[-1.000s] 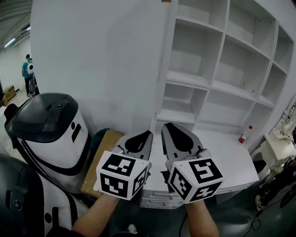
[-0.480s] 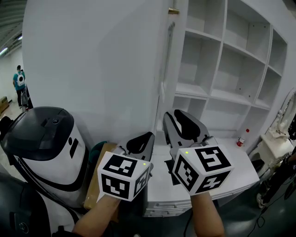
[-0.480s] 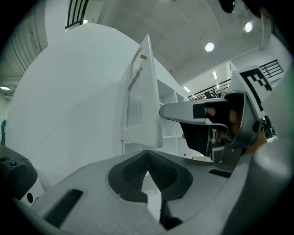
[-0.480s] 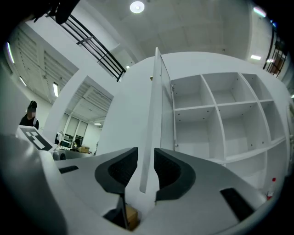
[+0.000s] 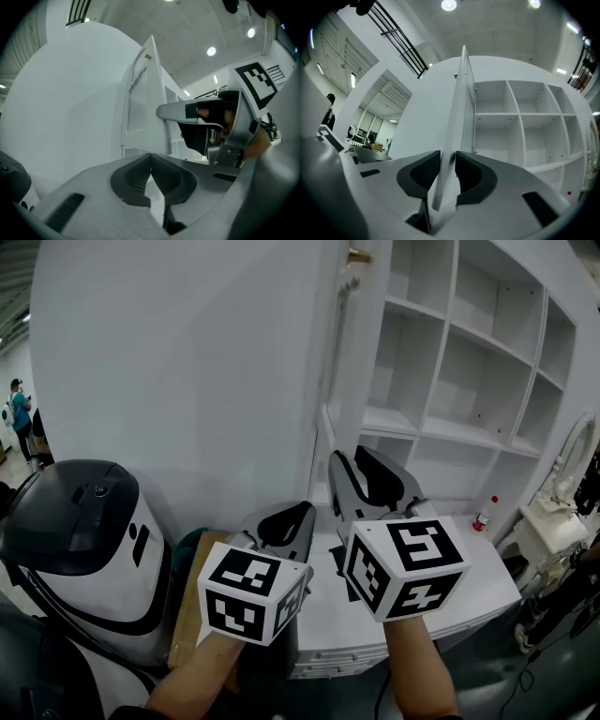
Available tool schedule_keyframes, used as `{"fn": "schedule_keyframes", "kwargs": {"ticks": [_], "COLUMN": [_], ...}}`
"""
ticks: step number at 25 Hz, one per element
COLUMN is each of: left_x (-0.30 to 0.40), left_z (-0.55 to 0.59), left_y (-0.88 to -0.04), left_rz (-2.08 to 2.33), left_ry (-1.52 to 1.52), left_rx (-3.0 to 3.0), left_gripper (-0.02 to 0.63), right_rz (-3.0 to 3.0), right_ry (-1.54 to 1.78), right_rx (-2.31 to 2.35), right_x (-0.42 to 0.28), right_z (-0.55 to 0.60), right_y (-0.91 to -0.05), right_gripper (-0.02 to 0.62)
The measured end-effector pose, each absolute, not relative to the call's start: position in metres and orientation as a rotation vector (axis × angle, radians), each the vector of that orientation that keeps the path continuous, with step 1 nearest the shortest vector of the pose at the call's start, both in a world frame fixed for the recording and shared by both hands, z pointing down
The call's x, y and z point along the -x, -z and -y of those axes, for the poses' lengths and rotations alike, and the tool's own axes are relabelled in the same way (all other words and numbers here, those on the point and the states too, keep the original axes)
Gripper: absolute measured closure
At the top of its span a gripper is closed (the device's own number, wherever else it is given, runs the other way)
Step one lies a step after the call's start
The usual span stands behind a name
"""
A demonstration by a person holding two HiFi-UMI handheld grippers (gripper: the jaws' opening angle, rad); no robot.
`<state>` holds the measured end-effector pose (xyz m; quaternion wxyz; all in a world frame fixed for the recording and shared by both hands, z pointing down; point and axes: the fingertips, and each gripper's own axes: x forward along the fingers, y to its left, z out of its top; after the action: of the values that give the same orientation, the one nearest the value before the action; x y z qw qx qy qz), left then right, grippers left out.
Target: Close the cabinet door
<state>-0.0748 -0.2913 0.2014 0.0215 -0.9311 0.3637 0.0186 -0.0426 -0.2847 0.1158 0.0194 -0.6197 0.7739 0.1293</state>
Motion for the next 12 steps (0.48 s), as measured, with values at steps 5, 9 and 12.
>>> {"fn": "schedule_keyframes", "kwargs": {"ticks": [5,9,12], "left_x": [0.07,0.062,0.056], "left_z": [0.295,0.295,0.293], "left_y": [-0.2,-0.199,-0.198], "left_rz": [-1.105,-1.078,-1.054], "left_ry": [-0.063,-0.057,-0.054], "left_rx": [2.89,2.89,2.901], "left_gripper": [0.594,0.594,0.594], "right_rz": [-2.402,-2.392,-2.389], "right_ry": [-0.424,-0.414,-0.407], "right_rx": [1.937,1.921,1.92], "right_x": [0.042,0.035,0.032], "right_z": [0.284,0.283,0.283], "right_y": [-0.116,-0.116,-0.116], "right_gripper": [0.495,0.501,0.504]}}
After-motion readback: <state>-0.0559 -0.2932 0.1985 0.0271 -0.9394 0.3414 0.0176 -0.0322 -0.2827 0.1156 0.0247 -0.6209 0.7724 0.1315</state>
